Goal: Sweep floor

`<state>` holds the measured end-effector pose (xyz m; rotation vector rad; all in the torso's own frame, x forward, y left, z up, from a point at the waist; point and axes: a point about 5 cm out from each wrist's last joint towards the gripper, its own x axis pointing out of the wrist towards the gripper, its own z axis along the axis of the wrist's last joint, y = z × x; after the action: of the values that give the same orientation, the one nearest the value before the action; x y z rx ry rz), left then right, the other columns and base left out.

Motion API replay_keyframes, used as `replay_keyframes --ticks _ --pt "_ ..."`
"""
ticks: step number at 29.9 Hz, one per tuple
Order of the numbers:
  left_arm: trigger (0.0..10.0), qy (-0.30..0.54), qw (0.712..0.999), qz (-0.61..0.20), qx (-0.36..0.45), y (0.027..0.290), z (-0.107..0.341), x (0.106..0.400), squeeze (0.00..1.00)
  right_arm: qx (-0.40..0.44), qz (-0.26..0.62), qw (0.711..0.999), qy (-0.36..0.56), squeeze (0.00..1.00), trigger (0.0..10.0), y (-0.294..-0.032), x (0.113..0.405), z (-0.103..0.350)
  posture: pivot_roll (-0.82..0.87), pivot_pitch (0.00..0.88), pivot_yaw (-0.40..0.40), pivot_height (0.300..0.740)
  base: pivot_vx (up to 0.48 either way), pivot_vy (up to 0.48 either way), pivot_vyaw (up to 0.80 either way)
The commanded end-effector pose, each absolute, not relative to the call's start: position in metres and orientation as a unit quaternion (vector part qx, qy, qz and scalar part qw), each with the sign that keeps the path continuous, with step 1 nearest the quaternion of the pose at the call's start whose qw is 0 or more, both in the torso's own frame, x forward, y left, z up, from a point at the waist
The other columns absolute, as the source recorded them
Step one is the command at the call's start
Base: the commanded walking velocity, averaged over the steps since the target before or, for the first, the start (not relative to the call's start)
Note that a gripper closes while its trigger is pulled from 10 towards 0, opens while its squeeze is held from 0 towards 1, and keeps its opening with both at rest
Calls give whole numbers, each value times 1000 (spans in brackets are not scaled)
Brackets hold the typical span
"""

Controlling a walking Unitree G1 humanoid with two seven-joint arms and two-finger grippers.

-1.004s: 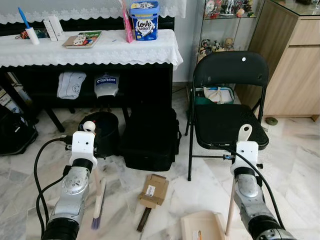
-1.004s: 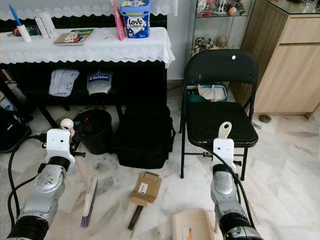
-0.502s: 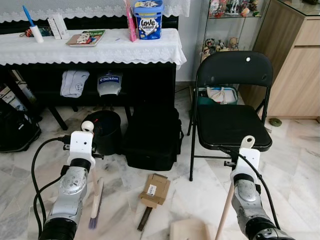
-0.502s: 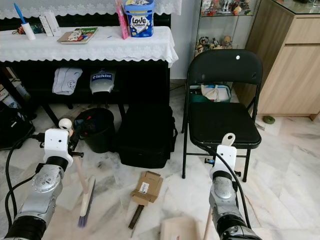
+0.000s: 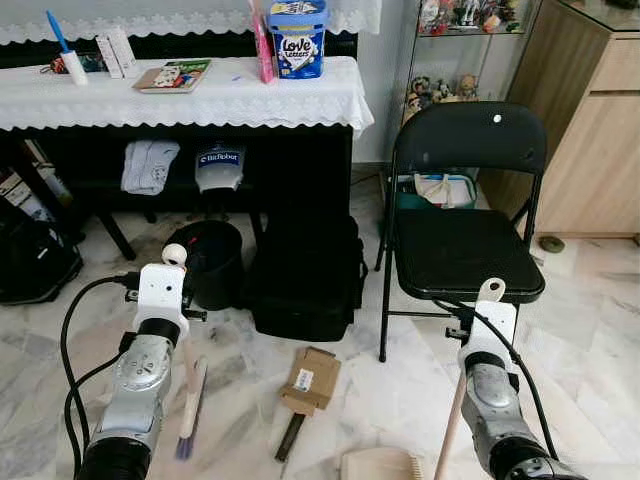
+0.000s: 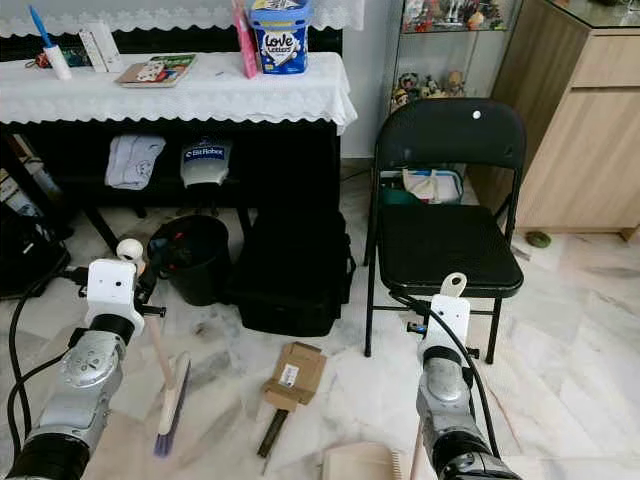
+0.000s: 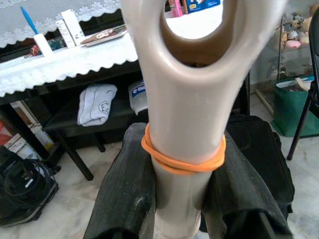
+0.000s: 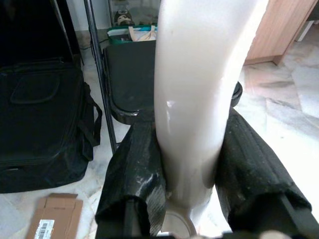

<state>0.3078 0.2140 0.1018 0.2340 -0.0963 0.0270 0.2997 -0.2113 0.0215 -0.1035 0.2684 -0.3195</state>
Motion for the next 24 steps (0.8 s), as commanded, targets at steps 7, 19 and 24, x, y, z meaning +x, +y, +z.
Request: replay_keyframes --ticks 7,19,24 --pt "10000 -55 990 4 127 218 109 311 0 -12 -159 972 171 0 10000 -207 304 19 38 0 62 740 0 0 0" --pt "10000 -40 990 -12 133 218 106 313 0 49 -142 960 236 0 10000 -200 305 11 38 0 58 740 0 0 0" --pt "10000 -34 990 -23 134 216 104 313 0 51 -130 956 258 0 10000 -198 304 8 37 0 58 740 0 0 0"
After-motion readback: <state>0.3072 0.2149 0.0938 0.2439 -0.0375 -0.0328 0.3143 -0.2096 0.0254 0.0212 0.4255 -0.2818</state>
